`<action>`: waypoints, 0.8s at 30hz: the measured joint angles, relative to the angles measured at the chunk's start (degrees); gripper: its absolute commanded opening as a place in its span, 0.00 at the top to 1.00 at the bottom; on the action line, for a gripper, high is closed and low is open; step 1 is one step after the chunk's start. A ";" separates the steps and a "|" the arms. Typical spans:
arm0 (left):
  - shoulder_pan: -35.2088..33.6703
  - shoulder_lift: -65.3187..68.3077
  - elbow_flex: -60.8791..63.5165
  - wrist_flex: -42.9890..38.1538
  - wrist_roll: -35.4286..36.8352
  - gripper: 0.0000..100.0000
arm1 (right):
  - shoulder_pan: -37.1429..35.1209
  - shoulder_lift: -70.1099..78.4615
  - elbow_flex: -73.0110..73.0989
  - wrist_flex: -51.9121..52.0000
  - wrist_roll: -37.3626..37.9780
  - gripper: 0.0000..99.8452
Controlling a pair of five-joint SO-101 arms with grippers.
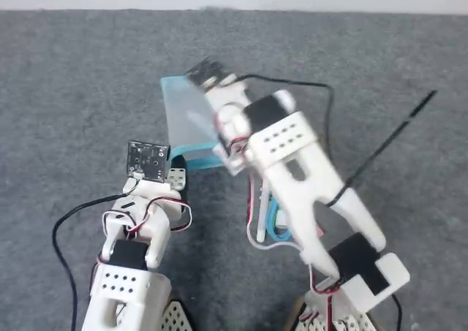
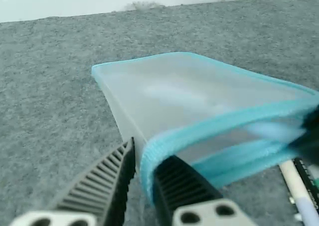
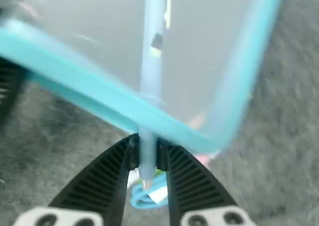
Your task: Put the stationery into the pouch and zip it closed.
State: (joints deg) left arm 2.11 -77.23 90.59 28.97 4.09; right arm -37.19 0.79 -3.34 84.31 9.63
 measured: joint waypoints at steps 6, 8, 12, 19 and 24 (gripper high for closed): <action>0.09 0.00 0.00 0.00 0.00 0.99 | -1.58 0.00 0.00 -4.40 -0.09 0.81; 0.09 0.00 0.00 0.00 -0.18 0.99 | -2.02 -0.09 0.00 -5.27 -0.09 0.83; 0.09 0.00 0.00 -0.09 -1.23 0.99 | -2.11 -4.48 2.37 -8.18 -0.09 0.84; 0.44 -0.09 0.00 -0.09 -2.02 0.99 | -1.32 -25.58 20.40 -17.85 0.00 0.84; -0.79 -0.09 0.00 -0.09 -2.11 0.99 | 4.40 -40.18 34.46 -19.52 1.76 0.84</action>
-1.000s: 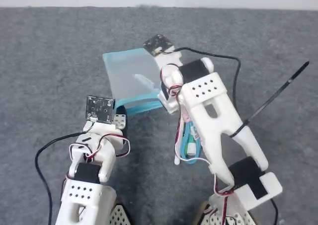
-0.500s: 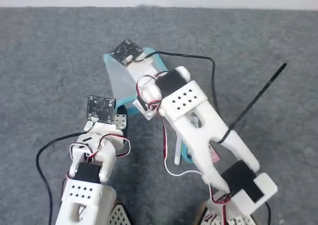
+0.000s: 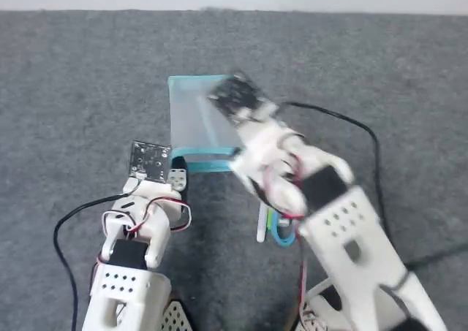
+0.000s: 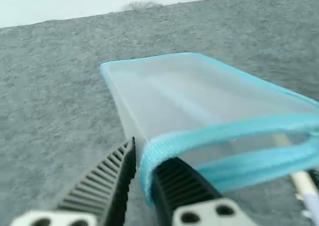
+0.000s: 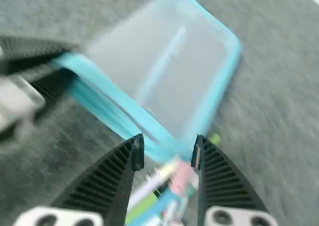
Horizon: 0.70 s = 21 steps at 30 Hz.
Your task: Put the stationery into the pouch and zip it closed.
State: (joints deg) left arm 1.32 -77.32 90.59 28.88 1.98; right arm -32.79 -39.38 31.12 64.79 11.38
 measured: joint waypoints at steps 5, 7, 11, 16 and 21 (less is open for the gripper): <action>-7.30 0.00 0.00 -0.53 0.00 0.99 | 10.90 -2.90 10.29 1.05 3.08 0.84; -8.88 0.00 0.00 -0.62 0.00 0.99 | 14.15 -2.55 13.54 1.05 5.10 0.84; -7.91 0.00 0.44 -0.70 0.00 0.99 | 16.00 1.32 18.02 1.05 7.65 0.84; -6.24 0.00 1.14 -0.70 0.00 0.99 | 16.62 7.91 20.31 1.05 8.70 0.84; -4.84 0.00 1.14 -0.70 0.00 0.99 | 16.44 9.41 22.77 0.53 9.05 0.84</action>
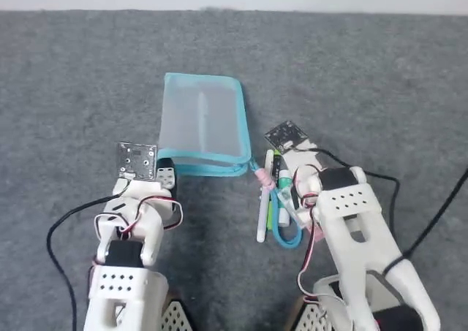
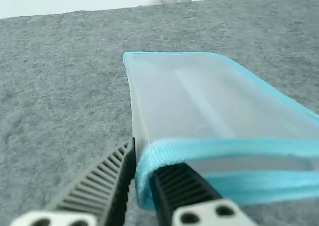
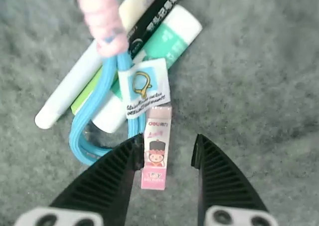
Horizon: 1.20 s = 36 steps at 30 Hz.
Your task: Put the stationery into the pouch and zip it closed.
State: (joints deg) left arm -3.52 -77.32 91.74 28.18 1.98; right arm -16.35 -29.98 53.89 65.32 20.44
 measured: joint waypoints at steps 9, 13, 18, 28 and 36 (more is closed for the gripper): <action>1.05 0.00 0.00 0.00 0.00 0.99 | 0.09 0.09 2.46 -0.26 0.09 0.84; 2.20 0.00 0.00 0.00 0.00 0.99 | 0.09 0.09 3.16 -0.26 0.09 0.84; 2.20 0.00 0.00 0.00 0.00 0.99 | 0.09 0.09 3.16 -0.26 0.18 0.84; 2.20 0.00 0.00 0.00 0.00 0.99 | 4.48 0.09 4.13 -0.26 1.05 0.84; 2.20 0.00 0.00 0.00 0.00 0.99 | 4.13 -0.09 9.58 -5.71 2.73 0.84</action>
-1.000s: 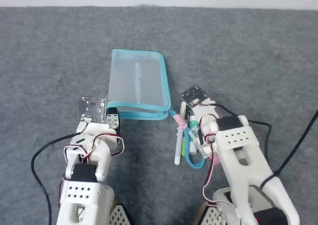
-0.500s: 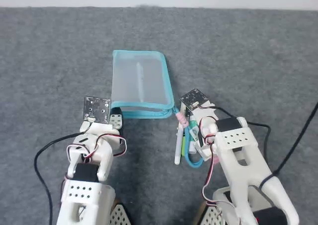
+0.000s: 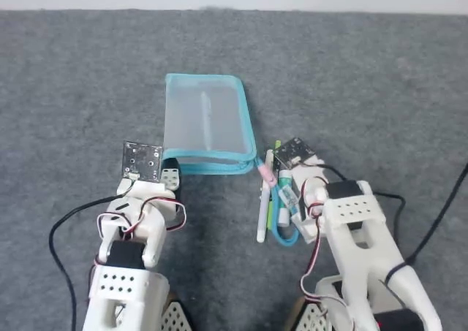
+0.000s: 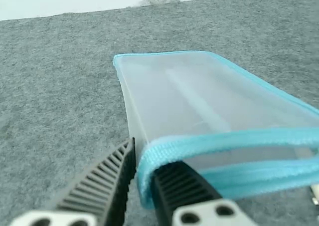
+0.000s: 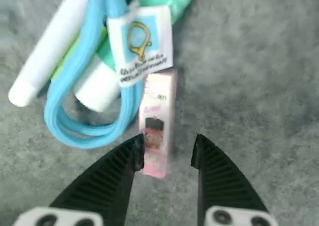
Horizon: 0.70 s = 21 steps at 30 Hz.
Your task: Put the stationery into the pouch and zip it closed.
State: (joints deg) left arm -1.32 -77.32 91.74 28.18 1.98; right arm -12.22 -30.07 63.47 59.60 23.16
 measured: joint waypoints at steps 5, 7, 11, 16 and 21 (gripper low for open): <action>0.00 0.00 0.00 0.00 0.00 0.99 | 0.44 0.26 0.88 -2.02 0.00 0.97; 0.00 0.00 0.00 0.00 0.00 0.99 | 0.44 0.44 0.88 -2.37 0.00 0.99; 0.00 0.00 0.00 0.00 0.00 0.99 | 1.32 0.44 0.88 -3.34 0.00 0.99; 0.00 0.00 0.00 0.00 0.00 0.99 | 10.37 0.44 -3.87 -3.43 -1.23 0.99; 0.00 0.00 0.00 0.00 0.00 0.99 | 16.35 0.53 -13.71 -3.43 -2.37 0.99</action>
State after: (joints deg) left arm -1.32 -77.32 91.74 28.18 1.98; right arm 4.13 -29.54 49.76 56.18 20.79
